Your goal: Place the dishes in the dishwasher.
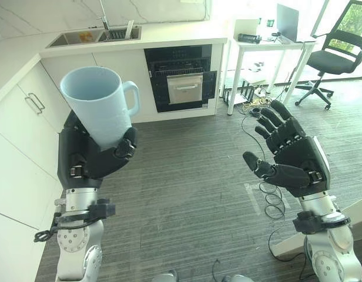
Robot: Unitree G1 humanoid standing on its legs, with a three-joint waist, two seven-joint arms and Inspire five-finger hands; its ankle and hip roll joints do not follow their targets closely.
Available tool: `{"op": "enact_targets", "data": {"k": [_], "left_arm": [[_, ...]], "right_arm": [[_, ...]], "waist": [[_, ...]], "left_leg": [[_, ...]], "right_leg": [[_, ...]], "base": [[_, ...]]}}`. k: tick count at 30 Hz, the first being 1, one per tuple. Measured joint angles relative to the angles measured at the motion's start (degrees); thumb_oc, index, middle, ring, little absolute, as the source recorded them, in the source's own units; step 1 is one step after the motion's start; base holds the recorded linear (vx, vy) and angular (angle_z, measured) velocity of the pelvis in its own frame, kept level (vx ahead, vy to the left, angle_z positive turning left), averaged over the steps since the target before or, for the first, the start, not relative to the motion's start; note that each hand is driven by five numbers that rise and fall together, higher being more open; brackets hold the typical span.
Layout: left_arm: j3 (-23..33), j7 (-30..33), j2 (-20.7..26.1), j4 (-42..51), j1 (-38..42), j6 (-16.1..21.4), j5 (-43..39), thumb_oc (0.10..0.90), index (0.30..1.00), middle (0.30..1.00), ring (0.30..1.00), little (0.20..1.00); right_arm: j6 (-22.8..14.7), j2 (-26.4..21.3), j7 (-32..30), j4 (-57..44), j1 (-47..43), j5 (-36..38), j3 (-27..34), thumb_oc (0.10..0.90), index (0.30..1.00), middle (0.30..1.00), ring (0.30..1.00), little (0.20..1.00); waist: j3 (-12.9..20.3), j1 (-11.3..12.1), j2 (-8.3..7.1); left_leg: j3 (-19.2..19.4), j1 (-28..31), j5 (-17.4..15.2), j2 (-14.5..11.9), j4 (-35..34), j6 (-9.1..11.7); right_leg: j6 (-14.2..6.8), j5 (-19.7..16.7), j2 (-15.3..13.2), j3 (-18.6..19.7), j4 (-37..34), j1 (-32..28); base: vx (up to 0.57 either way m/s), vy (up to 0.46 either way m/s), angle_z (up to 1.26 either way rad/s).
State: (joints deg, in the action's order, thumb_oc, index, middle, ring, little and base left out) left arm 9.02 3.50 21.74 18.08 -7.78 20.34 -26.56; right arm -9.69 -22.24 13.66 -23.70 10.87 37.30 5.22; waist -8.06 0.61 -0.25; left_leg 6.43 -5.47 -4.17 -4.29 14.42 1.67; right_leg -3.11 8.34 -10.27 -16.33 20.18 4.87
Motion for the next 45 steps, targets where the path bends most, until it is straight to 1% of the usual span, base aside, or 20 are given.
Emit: {"op": "enact_targets", "data": {"k": [8,9,12,19,26,28,29,30,31,32,33,34,35,36,37,39,41,42,44,45], "left_arm": [[-0.1,-0.23,-0.01,-0.01,-0.24,0.0,0.01,0.4,0.3,0.3,0.3,0.3],[-1.06,-0.08,-0.01,-0.01,-0.28,0.0,0.0,0.4,0.3,0.3,0.3,0.3],[-3.61,3.82,-0.44,-0.04,-0.87,-0.4,2.28,0.4,0.3,0.3,0.3,0.3],[-4.79,4.43,-0.64,-0.62,-3.06,-0.46,2.06,0.4,0.3,0.3,0.3,0.3],[-4.75,2.02,-0.84,-0.61,-5.29,-0.46,-1.12,0.4,0.3,0.3,0.3,0.3],[-4.68,2.09,-0.83,-0.59,-6.41,-0.38,-2.23,0.4,0.3,0.3,0.3,0.3],[-4.51,2.06,-0.24,-0.63,-6.0,-0.36,-2.45,0.4,0.3,0.3,0.3,0.3],[-4.72,1.93,-0.81,-1.19,-5.49,-0.37,-2.45,0.4,0.3,0.3,0.3,0.3],[-4.86,1.64,-1.59,-2.06,-5.41,-0.37,-2.36,0.4,0.3,0.3,0.3,0.3],[-4.86,0.88,-2.69,-2.82,-5.3,-0.37,-2.34,0.4,0.3,0.3,0.3,0.3],[-4.87,0.64,-2.96,-3.17,-5.27,-0.39,-2.32,0.4,0.3,0.3,0.3,0.3],[-4.78,0.52,-3.04,-3.17,-4.98,-0.37,-2.43,0.4,0.3,0.3,0.3,0.3],[-4.69,0.3,-3.09,-3.19,-4.93,-0.37,-2.58,0.4,0.3,0.3,0.3,0.3],[-4.45,-0.42,-3.26,-3.33,-5.18,-0.36,-2.74,0.4,0.3,0.3,0.3,0.3],[-4.39,-0.56,-3.35,-3.66,-5.35,-0.37,-3.53,0.4,0.3,0.3,0.3,0.3],[-3.95,0.22,-4.55,-4.6,-5.32,-0.36,-4.89,0.4,0.3,0.3,0.3,0.3],[-4.0,0.91,-4.67,-4.55,-4.88,-0.35,-4.75,0.4,0.3,0.3,0.3,0.3],[-4.02,0.82,-4.44,-4.68,-3.6,-0.6,-4.47,0.4,0.3,0.3,0.3,0.3],[-3.95,0.54,-3.84,-3.93,-2.78,-0.65,-4.12,0.4,0.3,0.3,0.3,0.3],[-3.82,-0.79,-1.42,-3.49,-1.33,-0.66,-4.02,0.4,0.3,0.3,0.3,0.3]], "right_arm": [[0.07,0.01,0.0,0.0,0.52,-0.06,-0.01,0.8,0.9,0.9,0.9,0.9],[0.06,-0.02,0.08,0.01,0.4,-0.11,-0.67,0.8,0.9,0.9,0.9,0.9],[-0.87,-1.18,-2.4,0.04,1.79,-3.46,-1.35,0.8,0.9,0.9,0.9,0.9],[-1.29,-1.68,-2.3,1.88,2.75,-3.46,-1.91,0.8,0.9,0.9,0.9,0.9],[-1.28,-1.98,-1.57,2.01,2.75,-3.37,-2.29,0.8,0.9,0.9,0.9,0.9],[-1.47,-3.5,-1.19,1.96,2.85,-3.34,-2.25,0.8,0.9,0.9,0.9,0.9],[-1.81,-3.19,-1.01,2.25,2.58,-3.33,-2.24,0.8,0.9,0.9,0.9,0.9],[-1.89,-2.94,-0.92,3.04,2.71,-3.34,-2.45,0.8,0.9,0.9,0.9,0.9],[-1.89,-2.98,-0.61,3.99,2.79,-3.34,-2.5,0.8,0.9,0.9,0.9,0.9],[-1.89,-2.85,-0.79,4.55,2.79,-3.33,-2.37,0.8,0.9,0.9,0.9,0.9],[-1.89,-2.77,-1.06,4.61,2.51,-3.33,-2.46,0.8,0.9,0.9,0.9,0.9],[-1.94,-2.75,-0.97,4.86,1.62,-3.33,-2.43,0.8,0.9,0.9,0.9,0.9],[-1.96,-2.48,-0.69,5.39,1.24,-3.34,-2.44,0.8,0.9,0.9,0.9,0.9],[-1.99,-1.97,0.1,5.96,1.76,-3.36,-2.35,0.8,0.9,0.9,0.9,0.9],[-1.93,-2.15,0.75,6.01,2.77,-3.39,-2.35,0.8,0.9,0.9,0.9,0.9],[-1.83,-3.44,1.29,6.0,3.53,-3.42,-2.38,0.8,0.9,0.9,0.9,0.9],[-1.83,-4.53,1.2,4.78,3.61,-3.35,-1.85,0.8,0.9,0.9,0.9,0.9],[-1.81,-4.49,1.24,3.16,4.68,-3.31,-1.12,0.8,0.9,0.9,0.9,0.9],[-1.8,-3.82,1.66,-1.24,7.04,-3.31,-0.3,0.8,0.9,0.9,0.9,0.9],[-2.18,-1.57,1.62,-3.0,6.06,-3.3,-0.11,0.8,0.9,0.9,0.9,0.9]], "waist": [[0.2,-0.55,-0.02],[2.54,-0.46,-0.47],[2.52,-0.28,-0.56],[2.53,-0.38,-0.72],[2.47,-0.15,-0.79],[2.28,0.67,-1.39],[1.15,1.18,-3.11],[-0.45,1.68,-4.24],[-1.27,2.19,-4.48],[-1.99,2.24,-4.13],[-2.68,2.41,-2.97],[-4.06,2.38,-1.12],[-4.88,2.39,0.38],[-5.67,2.58,1.92],[-6.27,3.07,2.53],[-6.63,3.11,2.31],[-6.28,2.6,2.65],[-6.41,2.08,2.03],[-5.29,2.23,-0.25],[-4.51,2.95,-1.75]], "left_leg": [[0.59,-0.34,0.35,-0.13,0.13,-0.02],[1.1,-1.3,1.39,-0.39,-0.67,0.1],[1.33,-1.65,0.85,-0.56,-0.72,-0.06],[0.81,-1.88,1.03,-0.7,-1.06,-0.15],[0.61,0.47,2.24,-0.5,-3.87,0.96],[1.28,1.61,3.58,0.1,-4.61,1.95],[0.92,-0.81,4.12,0.92,0.44,3.42],[0.38,-5.58,6.54,0.9,8.42,4.82],[0.44,-8.19,6.88,0.42,11.94,4.4],[1.26,-9.26,4.95,0.24,11.32,3.34],[3.02,-8.29,3.71,0.38,3.85,2.82],[4.26,-8.87,3.25,-0.34,-1.3,3.02],[3.89,-10.92,2.57,-2.08,-0.7,3.58],[1.55,-13.66,2.61,-4.31,0.2,3.94],[-1.05,-14.95,2.74,-4.89,0.55,4.17],[-3.68,-15.55,2.56,-4.42,2.02,4.22],[-1.83,-12.56,1.62,-4.24,3.36,2.74],[-1.64,-11.08,3.53,-2.82,3.77,1.74],[-0.24,-8.68,2.89,0.85,4.07,0.39],[0.64,-8.5,1.23,2.96,6.63,-3.56]], "right_leg": [[0.26,-0.39,0.31,0.6,0.15,0.78],[0.25,-0.64,0.35,1.28,0.5,2.66],[0.23,-0.62,0.78,1.32,0.3,2.64],[0.5,-0.25,1.34,0.98,0.42,2.63],[1.13,2.07,1.22,0.52,3.04,2.75],[1.47,3.96,0.72,2.29,6.08,4.41],[2.66,5.26,0.19,3.67,8.29,6.14],[3.79,5.75,-0.48,3.9,8.59,6.01],[4.09,5.57,-0.43,4.26,8.03,5.32],[4.64,5.54,-0.25,3.51,7.84,5.28],[5.05,5.44,0.34,3.25,7.52,5.19],[5.31,5.46,2.03,3.27,7.15,5.07],[5.47,5.55,3.73,3.35,6.84,4.79],[5.92,5.8,5.7,3.57,6.59,4.37],[6.12,5.91,6.27,3.89,6.59,3.82],[5.37,6.49,6.09,6.08,5.97,2.42],[3.1,7.48,5.02,6.99,5.63,0.37],[1.16,8.22,3.65,7.48,5.64,-1.15],[-1.65,8.12,0.49,8.25,2.48,-4.83],[-4.16,6.98,-1.47,7.61,-1.42,-8.45]], "base": [[-0.01,-0.024,-0.04],[0.0,-0.04,-0.04],[0.01,-0.101,-0.03],[0.04,-0.16,0.03],[0.09,-0.224,0.01],[0.01,-0.154,-0.12],[0.05,-0.068,0.06],[0.15,-0.024,0.13],[0.16,0.054,0.23],[0.2,0.15,0.17],[0.24,0.224,0.21],[0.28,0.222,0.13],[0.27,0.187,0.04],[0.26,0.19,-0.13],[0.27,0.215,-0.32],[0.29,0.227,-0.51],[0.34,0.218,-0.48],[0.31,0.177,-0.24],[0.34,0.204,-0.07],[0.32,0.197,0.21]]}}
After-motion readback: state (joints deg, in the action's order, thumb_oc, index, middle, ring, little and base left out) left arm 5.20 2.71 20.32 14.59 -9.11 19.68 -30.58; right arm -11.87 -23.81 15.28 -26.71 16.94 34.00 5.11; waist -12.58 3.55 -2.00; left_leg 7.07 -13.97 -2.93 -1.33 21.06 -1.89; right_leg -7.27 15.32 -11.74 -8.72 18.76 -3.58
